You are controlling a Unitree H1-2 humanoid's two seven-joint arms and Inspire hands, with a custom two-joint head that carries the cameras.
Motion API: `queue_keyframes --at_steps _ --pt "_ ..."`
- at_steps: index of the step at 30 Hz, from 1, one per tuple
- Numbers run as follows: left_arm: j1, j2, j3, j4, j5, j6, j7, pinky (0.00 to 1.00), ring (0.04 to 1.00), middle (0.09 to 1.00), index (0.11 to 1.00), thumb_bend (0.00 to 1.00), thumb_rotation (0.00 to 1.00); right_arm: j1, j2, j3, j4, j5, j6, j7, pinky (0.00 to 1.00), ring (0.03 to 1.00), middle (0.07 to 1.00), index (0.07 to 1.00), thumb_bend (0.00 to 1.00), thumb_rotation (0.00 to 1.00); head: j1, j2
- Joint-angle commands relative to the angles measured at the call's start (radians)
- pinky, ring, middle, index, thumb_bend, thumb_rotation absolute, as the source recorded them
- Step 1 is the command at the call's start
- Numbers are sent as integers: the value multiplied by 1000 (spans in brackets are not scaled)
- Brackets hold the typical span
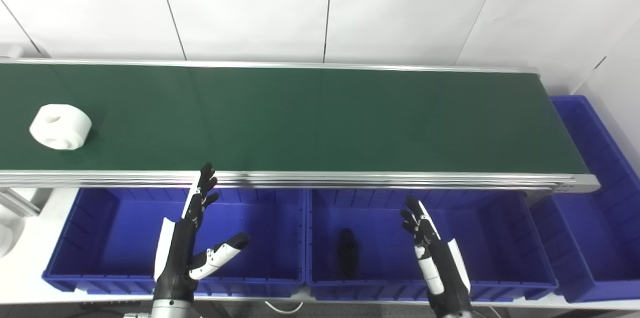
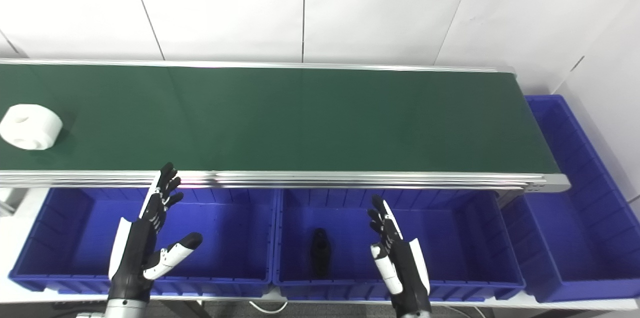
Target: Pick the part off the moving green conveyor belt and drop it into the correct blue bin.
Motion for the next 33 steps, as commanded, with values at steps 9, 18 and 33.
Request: queue_keyframes --at_steps 9,18,33 --pt "6 0 -7 -9 -21 -40 19 880 941 975 982 698 753 -4 1 3 -27 1 -46 3 953 958 986 979 880 965 5 3" --pt "13 10 -19 6 -45 -43 14 867 937 974 981 705 771 -25 -3 -5 2 -16 -71 -9 958 962 990 985 872 969 7 8" --pt "31 10 -29 18 -62 -43 11 851 937 974 984 678 768 -63 3 -40 29 35 -121 -21 966 964 974 975 875 907 10 8"
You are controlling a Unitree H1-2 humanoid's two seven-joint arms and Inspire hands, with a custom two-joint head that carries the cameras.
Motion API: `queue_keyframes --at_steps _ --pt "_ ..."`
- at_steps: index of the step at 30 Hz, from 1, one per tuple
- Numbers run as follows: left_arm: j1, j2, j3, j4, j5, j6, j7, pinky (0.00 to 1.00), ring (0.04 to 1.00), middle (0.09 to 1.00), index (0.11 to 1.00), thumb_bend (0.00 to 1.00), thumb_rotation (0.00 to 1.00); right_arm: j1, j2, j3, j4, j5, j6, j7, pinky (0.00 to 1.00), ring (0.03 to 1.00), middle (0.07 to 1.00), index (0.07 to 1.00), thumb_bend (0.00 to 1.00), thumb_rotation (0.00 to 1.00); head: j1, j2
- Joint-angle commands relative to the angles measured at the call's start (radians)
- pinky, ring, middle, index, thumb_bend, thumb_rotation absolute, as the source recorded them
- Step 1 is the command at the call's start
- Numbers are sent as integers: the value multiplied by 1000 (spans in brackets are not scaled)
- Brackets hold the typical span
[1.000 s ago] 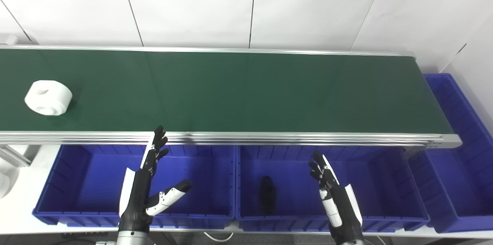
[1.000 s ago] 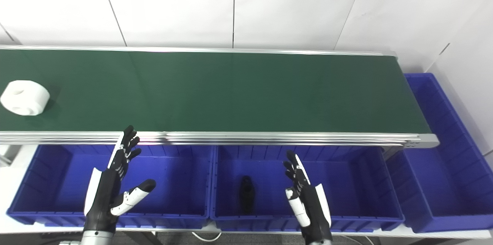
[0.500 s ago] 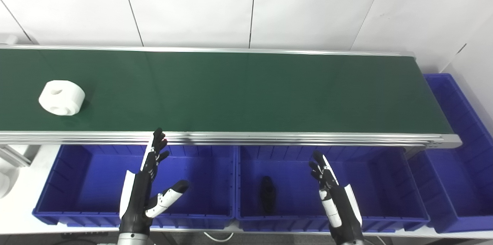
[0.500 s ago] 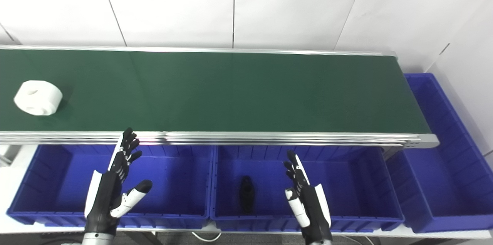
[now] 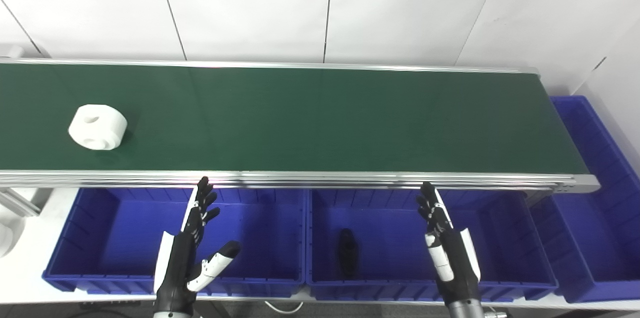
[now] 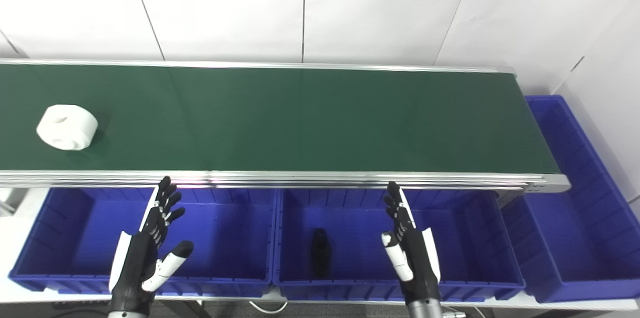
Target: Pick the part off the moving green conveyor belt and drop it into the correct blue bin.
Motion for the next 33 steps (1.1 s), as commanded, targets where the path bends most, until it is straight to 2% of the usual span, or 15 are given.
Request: queue_keyframes --at_steps 1,16,17,18,21,22,25,28,33 --pt "0 3 -5 -18 0 -42 10 849 937 974 984 675 766 -7 5 0 -27 -3 -64 -2 960 960 972 974 875 912 1 -2" --pt "-19 1 -7 -9 18 -43 19 834 932 973 978 667 758 -15 -7 19 -1 -18 -65 5 920 935 964 969 867 936 7 -11" --pt "-20 0 -6 -8 21 -43 21 832 932 974 978 669 760 -15 -8 20 0 -19 -65 5 920 936 965 970 868 939 11 -17" --pt "-21 0 -9 -3 25 -44 24 831 932 974 977 671 759 -14 -9 20 7 -18 -65 6 920 936 965 970 872 941 30 -57" --pt "-30 3 -23 23 31 -46 40 828 930 975 977 677 749 -15 -13 20 31 -10 -65 9 923 936 964 967 883 939 65 -96" --pt "-36 5 -31 36 28 -46 47 827 929 976 977 678 746 -18 -15 19 42 -5 -65 13 925 936 964 966 884 938 91 -120" --pt "-50 11 -53 66 22 -46 72 825 912 957 955 720 716 -24 -24 16 67 3 -65 22 932 944 970 974 897 948 112 -134" --pt "-63 7 -73 89 25 -46 96 825 900 934 927 763 680 -34 -34 10 87 10 -65 30 948 958 978 982 914 966 164 -155" --pt "-73 -1 -99 87 47 -46 138 789 888 928 903 772 618 -44 -48 4 101 16 -65 40 966 970 992 998 904 987 215 -153"
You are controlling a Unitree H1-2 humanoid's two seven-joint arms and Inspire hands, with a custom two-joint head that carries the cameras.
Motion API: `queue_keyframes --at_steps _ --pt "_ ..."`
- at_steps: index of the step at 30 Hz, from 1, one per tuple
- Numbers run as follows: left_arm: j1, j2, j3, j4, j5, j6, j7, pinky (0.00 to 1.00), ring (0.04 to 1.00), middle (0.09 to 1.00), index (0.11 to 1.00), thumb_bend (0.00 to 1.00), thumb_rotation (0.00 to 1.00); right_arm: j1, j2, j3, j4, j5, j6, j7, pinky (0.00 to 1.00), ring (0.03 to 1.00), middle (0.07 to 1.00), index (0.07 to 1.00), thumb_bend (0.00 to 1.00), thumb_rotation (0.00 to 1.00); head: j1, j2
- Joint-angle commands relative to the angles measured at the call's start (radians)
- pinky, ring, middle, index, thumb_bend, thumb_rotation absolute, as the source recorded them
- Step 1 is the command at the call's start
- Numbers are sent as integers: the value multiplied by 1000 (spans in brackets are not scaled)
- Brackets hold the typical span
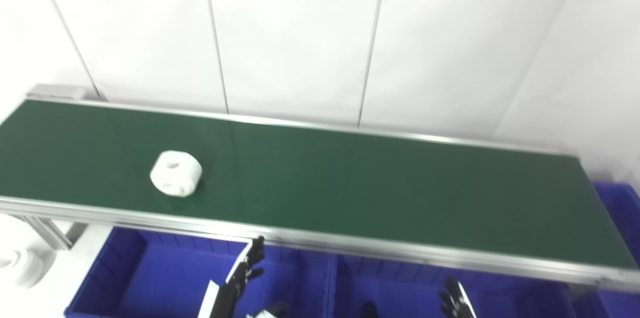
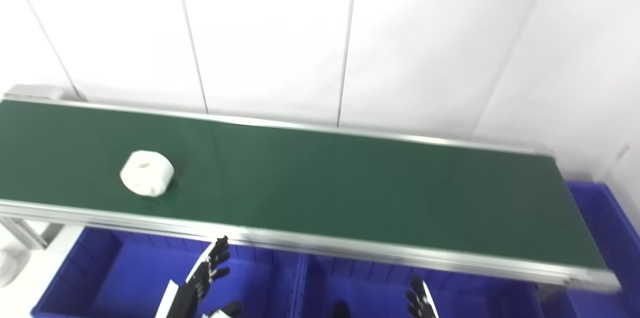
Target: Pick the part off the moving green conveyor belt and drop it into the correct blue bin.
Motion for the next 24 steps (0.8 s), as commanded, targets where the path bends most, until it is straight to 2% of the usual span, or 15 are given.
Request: queue_keyframes --at_steps 1,3,5,7,9,10,11,14,16,20,24 --pt "-8 0 -14 -27 31 -40 39 784 885 925 900 780 612 -19 -7 -7 -10 15 -56 11 972 975 996 999 901 993 28 3" --pt "-11 17 -33 -44 69 -40 71 780 880 916 895 808 625 -23 -9 -10 -2 21 -56 19 986 985 1000 1000 890 999 48 3" --pt "-10 38 -49 -84 103 -40 99 759 865 898 879 787 538 -27 -7 -12 4 30 -56 30 999 995 1000 1000 870 1000 63 4" --pt "-4 56 -55 -142 130 -39 114 736 850 884 860 800 491 -31 -5 -12 10 34 -56 38 1000 997 1000 1000 857 1000 73 1" --pt "-2 70 -52 -190 157 -40 124 682 809 853 828 845 425 -36 -4 -12 15 31 -56 42 1000 996 1000 1000 852 1000 83 -3" --pt "0 78 -27 -239 188 -28 114 671 801 847 822 855 415 -39 -3 -11 20 29 -56 43 1000 996 1000 1000 851 1000 92 -6" --pt "1 90 -3 -291 218 -3 99 656 773 805 779 939 387 -42 -3 -10 24 26 -56 43 1000 993 1000 1000 834 1000 96 -8" --pt "-11 129 62 -417 310 93 29 636 743 768 752 978 393 -52 1 -8 38 27 -56 46 1000 997 1000 1000 823 1000 105 -14" --pt "-47 185 98 -478 319 148 -46 631 734 758 743 985 367 -56 3 -7 44 29 -56 50 1000 999 1000 1000 821 1000 108 -17" --pt "-171 311 160 -548 355 252 -189 639 732 777 755 965 308 -61 10 -8 48 30 -56 54 1000 1000 1000 1000 824 1000 103 -19" --pt "-324 427 184 -547 396 356 -337 687 779 810 771 942 265 -64 14 -5 47 25 -56 54 1000 1000 1000 1000 816 1000 91 -17"
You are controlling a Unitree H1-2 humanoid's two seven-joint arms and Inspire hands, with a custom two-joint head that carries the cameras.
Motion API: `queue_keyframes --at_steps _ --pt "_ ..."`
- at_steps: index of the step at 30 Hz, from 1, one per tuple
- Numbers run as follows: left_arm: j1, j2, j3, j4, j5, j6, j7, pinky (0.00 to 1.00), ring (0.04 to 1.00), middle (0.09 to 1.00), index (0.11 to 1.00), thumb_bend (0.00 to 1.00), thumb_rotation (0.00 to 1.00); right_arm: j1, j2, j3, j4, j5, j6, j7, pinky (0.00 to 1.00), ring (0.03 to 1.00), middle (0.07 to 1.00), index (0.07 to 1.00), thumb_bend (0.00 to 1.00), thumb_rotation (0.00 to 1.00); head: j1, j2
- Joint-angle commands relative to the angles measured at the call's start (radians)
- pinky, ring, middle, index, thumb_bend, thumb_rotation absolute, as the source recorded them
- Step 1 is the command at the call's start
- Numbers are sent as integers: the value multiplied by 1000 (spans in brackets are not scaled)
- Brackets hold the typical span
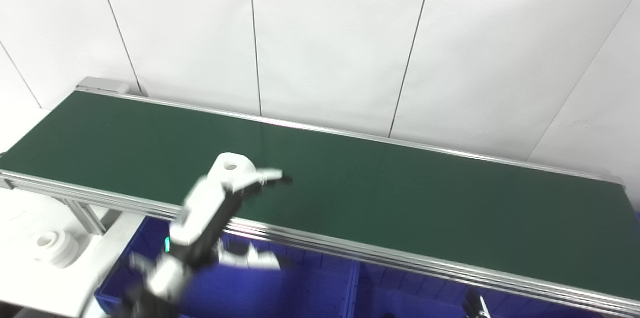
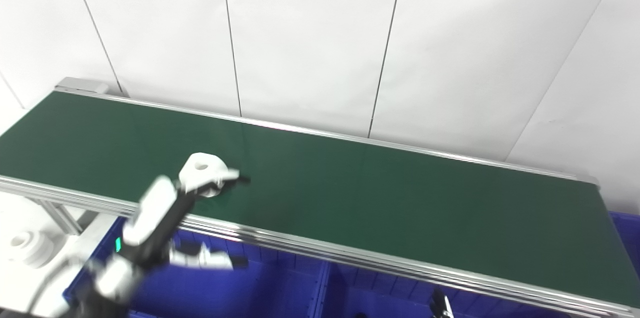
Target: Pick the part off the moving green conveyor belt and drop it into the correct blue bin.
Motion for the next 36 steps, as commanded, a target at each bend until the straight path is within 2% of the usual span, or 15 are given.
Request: queue_keyframes --at_steps 1,4,8,13,17,20,26,32,36 --pt "-82 61 7 -7 32 26 -53 691 790 814 770 944 244 -18 6 1 -19 0 -56 6 1000 1000 1000 1000 816 1000 -1 2" --pt "-156 112 1 46 55 20 -86 668 778 800 752 965 222 -20 8 3 -18 0 -56 9 1000 1000 1000 1000 813 1000 -3 6" --pt "-262 174 -22 166 56 14 -132 664 772 797 751 995 211 -20 11 11 -19 -12 -56 1 1000 1000 1000 1000 813 1000 -12 11" --pt "-366 222 -82 313 109 25 -191 710 785 805 776 989 266 -19 15 22 -25 -23 -56 -6 1000 997 1000 1000 841 1000 -23 16" --pt "-441 238 -141 425 139 20 -217 734 803 810 783 971 254 -15 16 30 -36 -30 -56 -10 1000 992 1000 1000 844 1000 -37 25" --pt "-489 243 -177 514 148 -5 -210 712 799 805 773 985 225 -11 17 35 -41 -30 -56 -11 1000 989 1000 1000 862 1000 -42 30" --pt "-555 222 -220 654 136 38 -236 737 831 826 784 983 192 2 20 48 -67 -39 -55 -17 994 979 995 1000 878 1000 -60 43" --pt "-577 182 -244 758 114 44 -208 734 837 837 787 976 236 12 18 61 -86 -42 -55 -21 984 969 984 1000 892 1000 -75 57" --pt "-579 159 -264 776 124 66 -206 747 840 841 793 967 233 20 17 69 -100 -39 -55 -20 975 964 981 996 892 998 -83 67"
